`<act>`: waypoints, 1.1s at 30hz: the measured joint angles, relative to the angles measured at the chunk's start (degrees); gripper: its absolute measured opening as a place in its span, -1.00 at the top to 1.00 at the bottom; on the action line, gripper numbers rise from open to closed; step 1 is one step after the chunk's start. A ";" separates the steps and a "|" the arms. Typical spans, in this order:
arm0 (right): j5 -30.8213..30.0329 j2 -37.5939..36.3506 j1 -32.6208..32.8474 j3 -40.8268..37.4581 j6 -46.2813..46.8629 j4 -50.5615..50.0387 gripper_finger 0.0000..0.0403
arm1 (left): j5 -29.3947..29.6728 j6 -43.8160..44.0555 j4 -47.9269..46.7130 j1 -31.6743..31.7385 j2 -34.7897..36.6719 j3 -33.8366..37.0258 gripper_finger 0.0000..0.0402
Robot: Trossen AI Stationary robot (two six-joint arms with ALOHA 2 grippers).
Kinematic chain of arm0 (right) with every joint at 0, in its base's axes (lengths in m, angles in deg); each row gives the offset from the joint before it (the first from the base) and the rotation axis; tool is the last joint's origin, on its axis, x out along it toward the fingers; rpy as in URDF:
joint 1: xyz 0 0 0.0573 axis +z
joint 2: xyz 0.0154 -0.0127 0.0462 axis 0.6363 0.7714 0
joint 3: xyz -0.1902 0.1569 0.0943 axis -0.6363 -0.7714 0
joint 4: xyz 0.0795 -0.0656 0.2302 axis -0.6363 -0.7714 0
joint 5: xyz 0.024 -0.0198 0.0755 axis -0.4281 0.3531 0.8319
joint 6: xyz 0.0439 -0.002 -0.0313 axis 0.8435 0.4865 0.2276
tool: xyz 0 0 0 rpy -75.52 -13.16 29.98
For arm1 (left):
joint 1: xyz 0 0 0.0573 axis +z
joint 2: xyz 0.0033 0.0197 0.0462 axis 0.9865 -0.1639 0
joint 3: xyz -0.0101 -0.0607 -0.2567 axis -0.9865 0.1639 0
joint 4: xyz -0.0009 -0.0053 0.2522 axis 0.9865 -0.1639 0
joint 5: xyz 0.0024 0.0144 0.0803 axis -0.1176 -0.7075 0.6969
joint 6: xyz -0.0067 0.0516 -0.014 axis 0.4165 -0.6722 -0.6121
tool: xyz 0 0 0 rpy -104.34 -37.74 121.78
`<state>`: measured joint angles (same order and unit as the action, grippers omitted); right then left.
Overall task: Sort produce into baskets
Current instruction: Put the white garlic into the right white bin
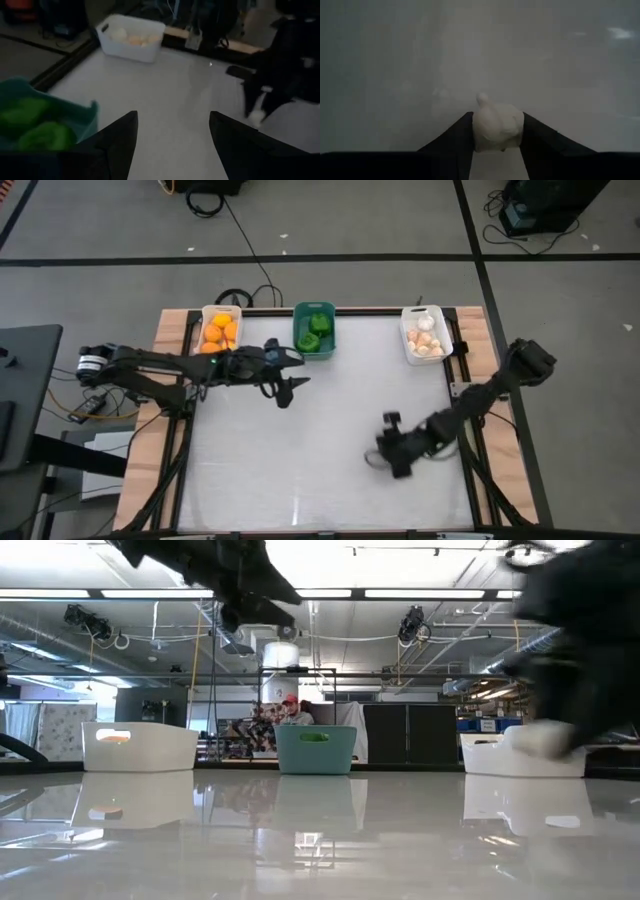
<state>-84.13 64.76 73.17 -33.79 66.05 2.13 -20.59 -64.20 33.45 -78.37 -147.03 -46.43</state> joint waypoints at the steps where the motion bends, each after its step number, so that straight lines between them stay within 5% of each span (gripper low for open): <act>1: -1.79 -0.67 -2.49 0.01 -0.74 0.46 0.27 | 0.01 0.00 -1.20 0.24 1.10 -0.08 -0.25; 10: -16.07 -4.38 -27.89 0.05 -0.89 17.52 0.27 | 3.37 -7.66 -15.45 0.61 9.72 -0.03 -0.25; 15: -17.69 -4.36 -39.06 0.05 2.46 16.43 0.26 | 1.16 -11.24 -21.33 1.97 12.44 0.82 -0.25; 20: -16.83 -6.08 -47.77 0.01 6.77 11.29 0.26 | -7.10 -11.84 -17.01 3.06 13.26 3.85 -0.25; 33: -15.05 -19.35 -67.10 0.07 15.83 -11.29 0.26 | -11.60 -11.43 6.17 6.38 13.19 16.75 -0.25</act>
<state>-99.18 45.40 6.07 -33.71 81.89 -9.16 -32.19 -75.62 39.62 -71.99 -133.84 -29.67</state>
